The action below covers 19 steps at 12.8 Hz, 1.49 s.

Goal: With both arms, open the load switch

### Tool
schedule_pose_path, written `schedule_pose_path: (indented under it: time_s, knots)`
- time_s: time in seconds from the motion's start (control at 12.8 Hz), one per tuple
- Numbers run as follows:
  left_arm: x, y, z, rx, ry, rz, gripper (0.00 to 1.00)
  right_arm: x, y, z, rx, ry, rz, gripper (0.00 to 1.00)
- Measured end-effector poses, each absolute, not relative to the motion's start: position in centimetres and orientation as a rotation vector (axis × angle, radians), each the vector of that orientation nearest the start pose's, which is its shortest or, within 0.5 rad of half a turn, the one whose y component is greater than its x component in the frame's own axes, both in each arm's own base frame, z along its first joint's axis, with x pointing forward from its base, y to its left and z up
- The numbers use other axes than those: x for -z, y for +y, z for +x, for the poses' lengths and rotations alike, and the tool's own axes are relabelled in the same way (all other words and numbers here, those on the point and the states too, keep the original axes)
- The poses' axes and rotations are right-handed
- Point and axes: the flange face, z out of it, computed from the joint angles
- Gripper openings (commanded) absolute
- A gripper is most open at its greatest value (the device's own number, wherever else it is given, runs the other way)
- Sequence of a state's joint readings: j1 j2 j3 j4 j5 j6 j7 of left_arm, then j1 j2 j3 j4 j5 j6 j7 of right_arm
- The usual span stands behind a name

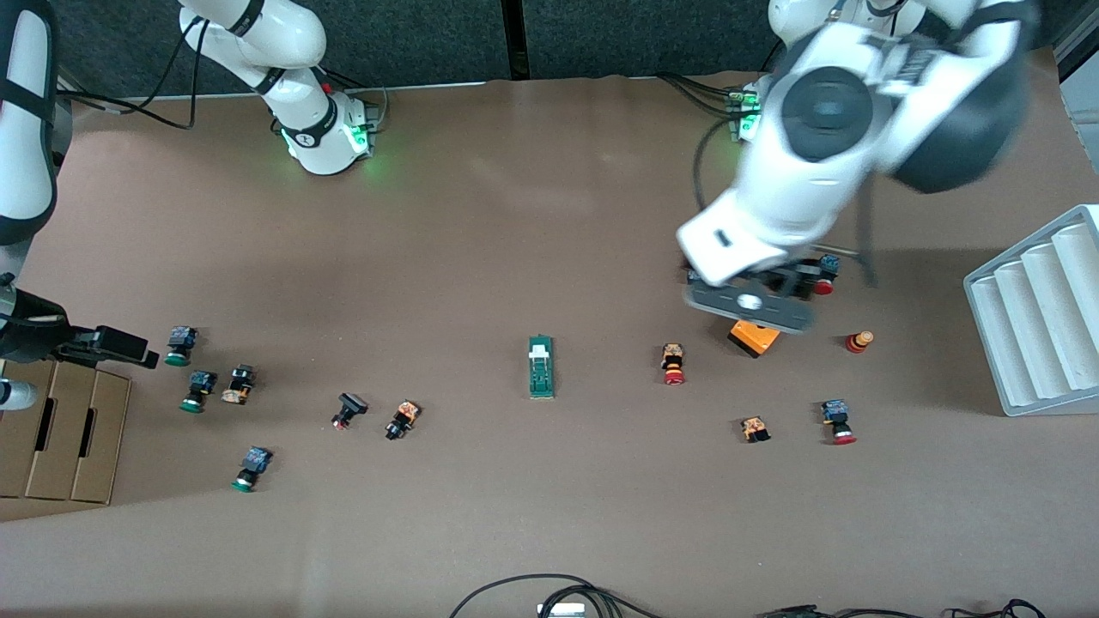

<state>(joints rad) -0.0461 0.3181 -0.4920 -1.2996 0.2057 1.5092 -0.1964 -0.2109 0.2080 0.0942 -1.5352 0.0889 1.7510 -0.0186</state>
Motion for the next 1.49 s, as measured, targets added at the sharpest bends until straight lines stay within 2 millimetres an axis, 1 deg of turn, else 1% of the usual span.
schedule_pose_path:
  time_s: [0.16,0.39,0.47,0.55,0.71,0.86,0.94,1.02,1.18,1.33,1.49]
  knots:
    - [-58.6,-21.7,58.6,-0.103,0.448,-3.019,1.00,-54.1,-6.9,62.3,0.038,0.194,-3.030,1.00]
    - [-59.7,-15.4,59.4,-0.129,0.303,-3.025,1.00,-54.5,-6.8,62.2,0.044,0.215,-3.028,1.00]
    - [-60.0,-13.4,59.2,-0.137,0.251,-3.028,1.00,-54.6,-6.7,62.2,0.044,0.216,-3.027,1.00]
    - [-60.2,-11.9,58.5,-0.150,0.206,-3.029,1.00,-54.6,-6.6,62.2,0.043,0.214,-3.029,1.00]
    - [-60.4,-9.3,56.7,-0.162,0.119,-3.040,1.00,-54.5,-6.3,62.1,0.027,0.191,-3.067,1.00]
    - [-60.2,-6.5,55.6,-0.154,0.087,-3.101,1.00,-54.5,-5.4,62.2,0.023,0.160,-3.085,1.00]
    - [-59.9,-5.5,55.2,-0.136,0.097,-3.114,1.00,-54.5,-5.1,62.2,0.023,0.153,-3.086,1.00]
    - [-59.7,-5.0,54.9,-0.114,0.099,-3.117,1.00,-54.5,-5.1,62.2,0.023,0.152,-3.086,1.00]
    - [-59.9,-4.8,54.4,-0.081,0.101,-3.119,1.00,-54.5,-4.8,62.2,0.022,0.146,-3.086,1.00]
    - [-60.8,-4.9,53.8,-0.054,0.104,-3.120,1.00,-54.4,-4.1,62.3,0.020,0.129,-3.087,1.00]
    - [-61.2,-4.8,53.4,-0.043,0.103,-3.120,1.00,-54.4,-3.8,62.3,0.019,0.121,-3.087,1.00]
